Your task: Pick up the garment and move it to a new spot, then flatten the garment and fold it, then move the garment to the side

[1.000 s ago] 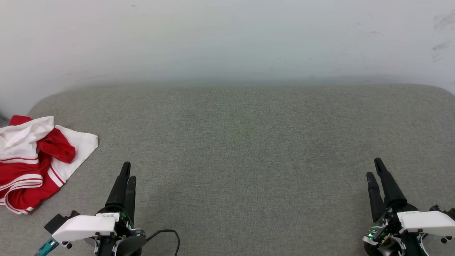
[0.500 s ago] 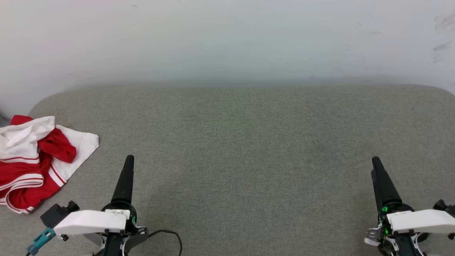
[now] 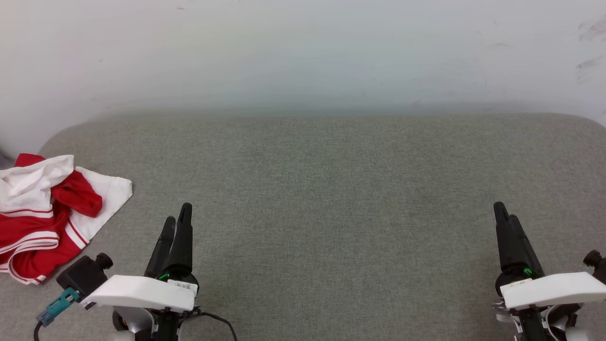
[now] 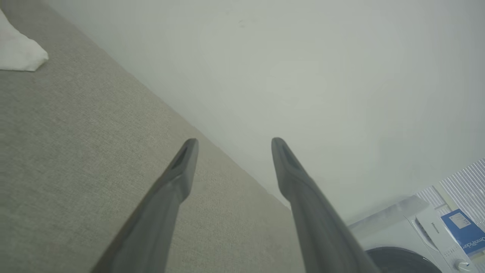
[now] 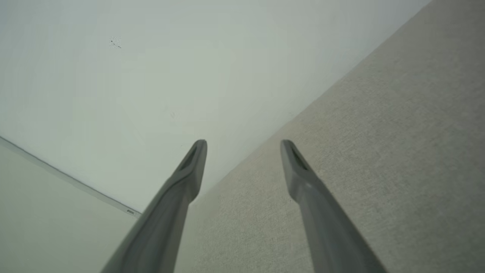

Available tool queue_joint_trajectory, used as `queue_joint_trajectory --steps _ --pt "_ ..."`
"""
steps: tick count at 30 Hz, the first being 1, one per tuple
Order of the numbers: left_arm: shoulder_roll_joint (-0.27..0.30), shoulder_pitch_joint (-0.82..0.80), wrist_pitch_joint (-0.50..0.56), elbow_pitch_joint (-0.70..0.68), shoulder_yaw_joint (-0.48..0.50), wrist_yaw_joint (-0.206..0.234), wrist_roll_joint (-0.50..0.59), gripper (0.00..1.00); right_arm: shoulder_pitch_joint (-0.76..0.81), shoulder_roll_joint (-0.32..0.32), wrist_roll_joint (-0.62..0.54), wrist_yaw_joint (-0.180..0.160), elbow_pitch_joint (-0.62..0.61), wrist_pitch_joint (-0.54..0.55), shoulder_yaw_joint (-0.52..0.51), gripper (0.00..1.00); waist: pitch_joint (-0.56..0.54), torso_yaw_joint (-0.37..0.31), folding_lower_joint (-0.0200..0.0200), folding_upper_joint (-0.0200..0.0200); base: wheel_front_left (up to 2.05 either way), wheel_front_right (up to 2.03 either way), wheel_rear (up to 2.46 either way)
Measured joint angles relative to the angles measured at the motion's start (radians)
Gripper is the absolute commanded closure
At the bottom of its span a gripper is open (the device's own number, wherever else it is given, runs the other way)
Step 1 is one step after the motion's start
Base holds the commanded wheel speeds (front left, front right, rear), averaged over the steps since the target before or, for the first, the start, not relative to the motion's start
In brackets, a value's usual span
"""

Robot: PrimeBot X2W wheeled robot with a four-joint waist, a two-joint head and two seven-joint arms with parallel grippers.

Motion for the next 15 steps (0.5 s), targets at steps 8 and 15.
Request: queue_joint_trajectory --steps 8,15 --pt "0.000 0.006 -0.026 -0.027 -0.008 0.007 0.187 0.00 0.000 -0.001 -0.191 0.000 -0.028 -0.027 0.014 0.00 -0.001 0.000 0.0000 0.0000 0.00 0.00 0.00" --pt "0.016 0.016 -0.048 -0.034 -0.028 0.021 0.317 0.00 0.000 -0.007 -0.321 0.000 -0.043 -0.029 0.028 0.00 -0.003 0.002 0.0000 0.0000 0.00 0.00 0.00"
